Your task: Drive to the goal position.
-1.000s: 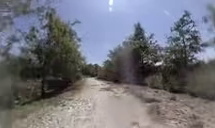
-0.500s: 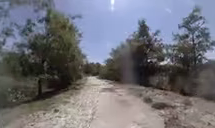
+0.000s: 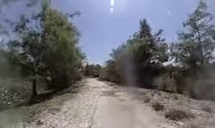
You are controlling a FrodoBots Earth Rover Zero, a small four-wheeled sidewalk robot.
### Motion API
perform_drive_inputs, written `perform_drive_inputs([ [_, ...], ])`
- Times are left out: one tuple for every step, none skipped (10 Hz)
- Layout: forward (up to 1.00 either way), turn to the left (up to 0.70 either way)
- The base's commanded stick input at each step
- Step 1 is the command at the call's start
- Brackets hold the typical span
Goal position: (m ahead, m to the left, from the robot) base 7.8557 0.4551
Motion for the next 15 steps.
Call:
perform_drive_inputs([
  [0.7,0.0],
  [0.7,0.0],
  [0.7,0.0],
  [0.7,0.0],
  [0.7,0.0],
  [0.7,0.0],
  [0.7,0.0],
  [0.7,0.0],
  [0.7,0.07],
  [0.7,0.14],
  [0.7,0.14],
  [0.7,0.14],
  [0.7,0.14],
  [0.7,0.14],
  [0.7,0.14],
])
